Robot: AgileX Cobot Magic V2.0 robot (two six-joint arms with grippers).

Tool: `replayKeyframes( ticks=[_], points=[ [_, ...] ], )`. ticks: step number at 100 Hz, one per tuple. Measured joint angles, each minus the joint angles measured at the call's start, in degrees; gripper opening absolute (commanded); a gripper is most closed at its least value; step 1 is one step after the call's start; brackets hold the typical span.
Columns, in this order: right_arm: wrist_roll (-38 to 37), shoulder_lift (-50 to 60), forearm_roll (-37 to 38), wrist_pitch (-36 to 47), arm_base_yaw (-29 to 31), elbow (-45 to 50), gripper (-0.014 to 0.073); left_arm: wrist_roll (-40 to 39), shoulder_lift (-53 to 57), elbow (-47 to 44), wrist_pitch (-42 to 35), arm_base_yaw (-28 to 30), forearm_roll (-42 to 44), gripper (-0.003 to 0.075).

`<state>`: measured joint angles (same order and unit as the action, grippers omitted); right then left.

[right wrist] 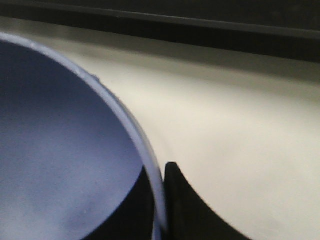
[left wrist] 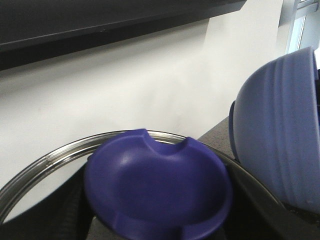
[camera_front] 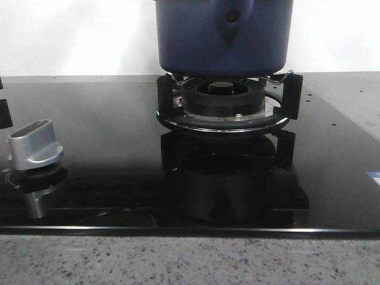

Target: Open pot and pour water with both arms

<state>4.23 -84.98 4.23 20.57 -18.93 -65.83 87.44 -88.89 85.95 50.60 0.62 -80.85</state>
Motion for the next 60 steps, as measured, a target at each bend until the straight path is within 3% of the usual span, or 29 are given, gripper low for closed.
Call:
replayKeyframes(
  ticks=[24, 60],
  points=[
    [0.7, 0.1, 0.0, 14.6, 0.1, 5.2, -0.0047, 0.0, 0.0, 0.0, 0.2, 0.0, 0.0, 0.0323],
    [1.1, 0.1, -0.3, 24.0, 0.3, 6.7, -0.0047, 0.0, 0.0, 0.0, 0.3, 0.0, 0.0, 0.0323]
  ],
)
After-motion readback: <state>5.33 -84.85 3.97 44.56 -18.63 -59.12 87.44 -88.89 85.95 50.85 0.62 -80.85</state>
